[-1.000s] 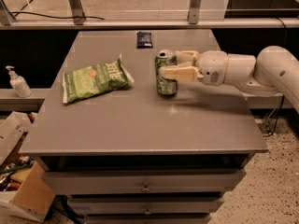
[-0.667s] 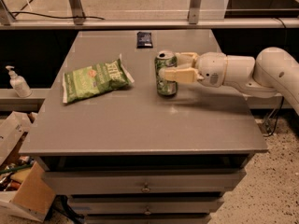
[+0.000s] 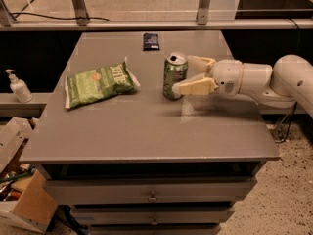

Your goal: Place green can upright

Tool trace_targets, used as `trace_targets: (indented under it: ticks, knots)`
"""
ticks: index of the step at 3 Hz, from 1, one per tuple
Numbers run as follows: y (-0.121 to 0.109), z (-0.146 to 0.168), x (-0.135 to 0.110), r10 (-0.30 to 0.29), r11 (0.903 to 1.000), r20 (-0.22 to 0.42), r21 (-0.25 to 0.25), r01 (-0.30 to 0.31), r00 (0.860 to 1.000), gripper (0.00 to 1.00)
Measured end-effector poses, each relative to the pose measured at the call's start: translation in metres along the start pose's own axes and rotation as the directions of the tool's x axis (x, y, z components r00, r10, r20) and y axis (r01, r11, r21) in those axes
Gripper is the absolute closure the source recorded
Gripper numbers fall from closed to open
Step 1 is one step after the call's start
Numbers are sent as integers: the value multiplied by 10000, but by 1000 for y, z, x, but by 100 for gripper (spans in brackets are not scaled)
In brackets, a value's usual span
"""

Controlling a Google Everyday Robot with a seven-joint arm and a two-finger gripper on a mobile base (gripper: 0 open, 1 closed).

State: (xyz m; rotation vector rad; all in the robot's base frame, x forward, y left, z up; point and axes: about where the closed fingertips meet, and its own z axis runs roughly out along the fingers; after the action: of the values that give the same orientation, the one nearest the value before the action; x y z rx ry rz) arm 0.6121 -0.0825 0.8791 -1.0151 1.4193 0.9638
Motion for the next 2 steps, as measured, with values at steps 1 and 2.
trace_targets:
  ticks: [1, 2]
  knots:
    - [4, -17, 2, -71, 9998, 61, 173, 70, 10000, 0]
    - [14, -43, 1, -180, 9985, 88, 514, 176, 9998, 0]
